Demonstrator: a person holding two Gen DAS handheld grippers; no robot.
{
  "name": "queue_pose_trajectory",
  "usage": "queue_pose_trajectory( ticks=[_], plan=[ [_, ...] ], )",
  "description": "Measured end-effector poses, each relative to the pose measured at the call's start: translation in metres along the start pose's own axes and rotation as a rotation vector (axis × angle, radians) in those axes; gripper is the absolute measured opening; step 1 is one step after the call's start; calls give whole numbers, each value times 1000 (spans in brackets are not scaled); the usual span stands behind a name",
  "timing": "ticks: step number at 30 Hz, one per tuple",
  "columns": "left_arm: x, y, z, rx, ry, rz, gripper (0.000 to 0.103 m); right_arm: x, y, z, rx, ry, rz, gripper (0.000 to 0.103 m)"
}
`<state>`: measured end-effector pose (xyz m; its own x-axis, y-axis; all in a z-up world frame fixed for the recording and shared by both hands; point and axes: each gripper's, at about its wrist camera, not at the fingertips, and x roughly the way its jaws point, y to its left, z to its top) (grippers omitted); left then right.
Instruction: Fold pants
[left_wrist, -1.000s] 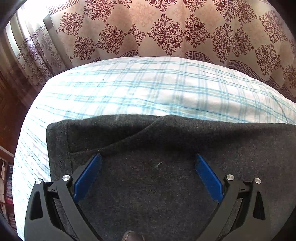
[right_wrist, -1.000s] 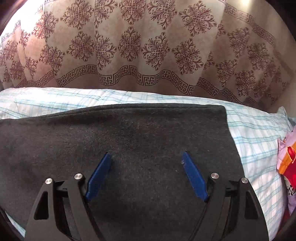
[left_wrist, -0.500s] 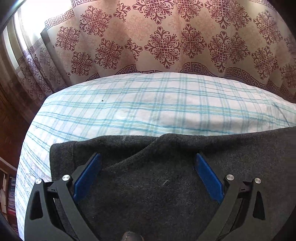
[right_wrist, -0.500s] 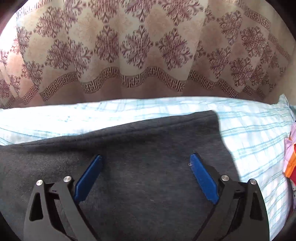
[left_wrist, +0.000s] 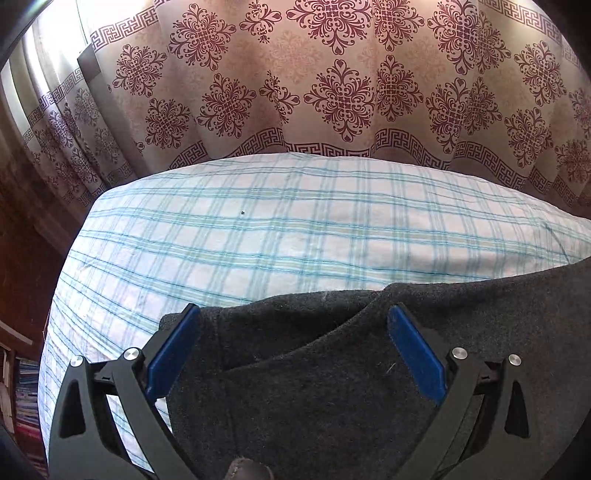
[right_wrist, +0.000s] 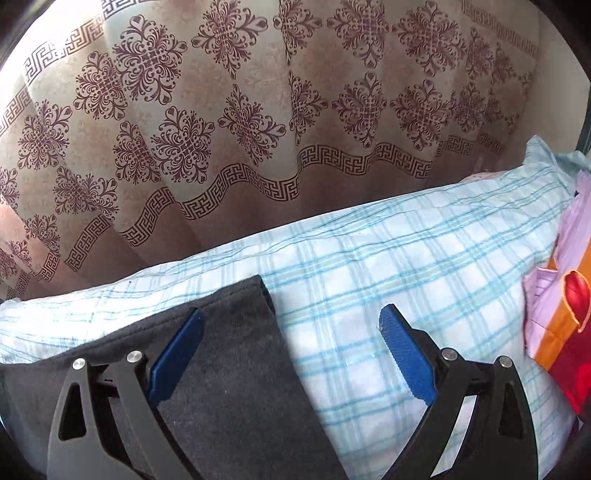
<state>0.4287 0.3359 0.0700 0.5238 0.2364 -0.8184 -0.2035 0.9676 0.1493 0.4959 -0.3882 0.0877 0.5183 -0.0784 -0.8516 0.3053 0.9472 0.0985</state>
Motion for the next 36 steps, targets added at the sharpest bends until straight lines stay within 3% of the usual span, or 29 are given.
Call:
queue_pose_trajectory(
  ticks=[6,7,8,10,12,15,18,22,25,28,29,30,31,33,36],
  plan=[
    [3,-2,-1,-1,4,16,101,29,8,1,4,30,6,94],
    [3,-2,0,-5,6,15,101,32,11,1,-5,28,5,90],
    [2,-1,0,-11,4,9,101,32,15,-1,-26,20,6,84],
    [1,2,2,-33,6,-7,101,32,26,-5,-81,19,51,50],
    [-2,6,2,-63,7,-30,101,31,35,-8,-115,27,71,40],
    [-8,15,0,-115,16,-90,101,16,25,-7,-68,-11,105,11],
    [-14,31,-7,-201,38,-137,101,-9,7,-7,-19,-67,163,6],
    [-22,59,-20,-391,68,-226,101,-38,-3,-11,-13,-121,169,2],
    [-34,68,-36,-469,74,-267,101,-52,-17,-13,4,-168,52,3],
    [-56,55,-62,-404,71,-230,101,-70,-27,-24,-2,-204,-52,12],
    [-63,49,-74,-370,72,-225,101,-80,-25,-35,-31,-209,-48,14],
    [-71,42,-89,-331,75,-217,101,-90,-20,-50,-70,-215,-34,26],
    [-78,36,-103,-299,81,-202,101,-99,-12,-66,-111,-216,-18,46],
    [-93,28,-133,-252,86,-184,101,-119,6,-108,-200,-212,19,65],
    [-109,21,-177,-222,114,-195,101,-140,33,-175,-299,-174,59,65]
  ],
)
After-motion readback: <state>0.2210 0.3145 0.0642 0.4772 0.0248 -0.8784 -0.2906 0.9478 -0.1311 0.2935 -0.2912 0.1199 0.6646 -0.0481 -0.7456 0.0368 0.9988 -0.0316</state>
